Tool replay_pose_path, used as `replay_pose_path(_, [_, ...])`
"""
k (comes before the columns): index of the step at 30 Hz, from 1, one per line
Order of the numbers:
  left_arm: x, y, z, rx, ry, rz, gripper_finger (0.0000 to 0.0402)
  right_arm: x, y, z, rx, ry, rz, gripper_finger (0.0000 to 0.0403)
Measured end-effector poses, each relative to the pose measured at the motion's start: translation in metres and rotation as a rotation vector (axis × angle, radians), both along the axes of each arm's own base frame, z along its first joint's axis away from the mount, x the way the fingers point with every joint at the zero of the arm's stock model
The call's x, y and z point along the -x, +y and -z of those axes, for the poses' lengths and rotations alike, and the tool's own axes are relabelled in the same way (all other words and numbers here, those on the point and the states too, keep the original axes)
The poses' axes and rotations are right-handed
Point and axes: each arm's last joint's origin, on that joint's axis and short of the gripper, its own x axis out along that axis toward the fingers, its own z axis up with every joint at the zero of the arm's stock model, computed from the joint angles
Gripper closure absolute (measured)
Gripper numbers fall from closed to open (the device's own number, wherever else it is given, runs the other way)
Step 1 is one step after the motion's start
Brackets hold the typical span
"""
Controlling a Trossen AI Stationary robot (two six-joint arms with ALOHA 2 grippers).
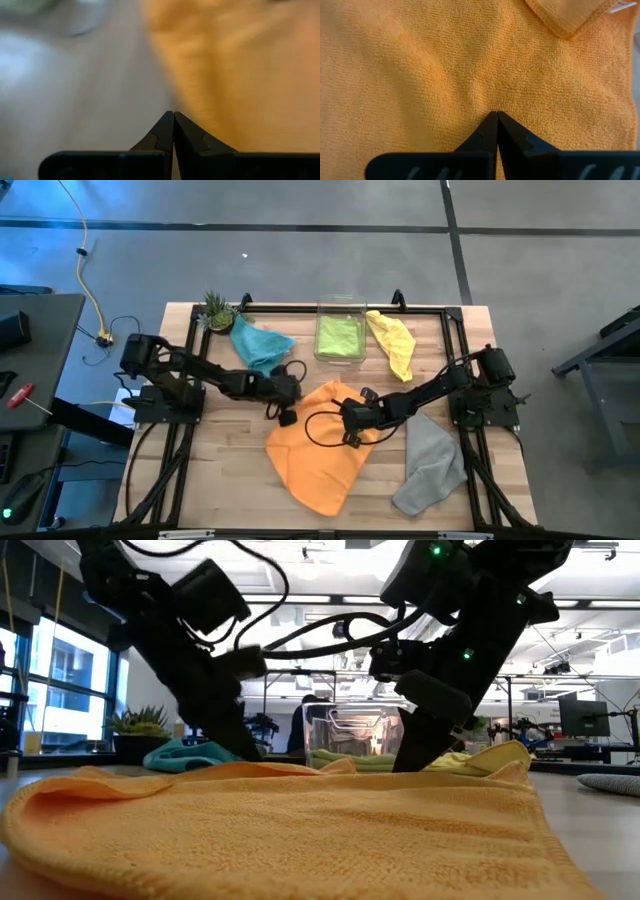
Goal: Fold microfiber towels
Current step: Fold the orange microfiber cloth
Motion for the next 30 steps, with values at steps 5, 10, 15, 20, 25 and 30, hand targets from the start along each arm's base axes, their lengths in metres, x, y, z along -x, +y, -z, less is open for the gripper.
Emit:
replay_pose_path(5, [-0.006, -0.023, -0.010, 0.018, -0.090, 0.155, 0.0401, 0.000, 0.000, 0.000, 0.008, 0.001, -0.006, 0.0402])
replay_pose_path(10, [-0.007, -0.040, -0.006, -0.029, -0.065, 0.216, 0.0401, 0.000, 0.000, 0.000, 0.016, -0.002, -0.021, 0.0402])
replay_pose_path(15, [-0.006, -0.029, 0.012, -0.093, 0.033, 0.128, 0.0401, -0.001, 0.000, 0.000, 0.019, -0.006, -0.025, 0.0402])
replay_pose_path(20, [-0.005, -0.015, 0.013, -0.159, 0.040, 0.023, 0.0402, 0.000, 0.002, 0.000, 0.022, -0.005, -0.023, 0.0402])
replay_pose_path(25, [-0.004, -0.003, 0.009, -0.179, 0.025, -0.074, 0.0402, 0.001, 0.006, 0.001, 0.028, 0.003, -0.034, 0.0402])
replay_pose_path(30, [0.000, 0.008, 0.010, -0.193, 0.050, -0.153, 0.0402, 0.003, 0.010, 0.001, 0.046, 0.016, -0.062, 0.0402])
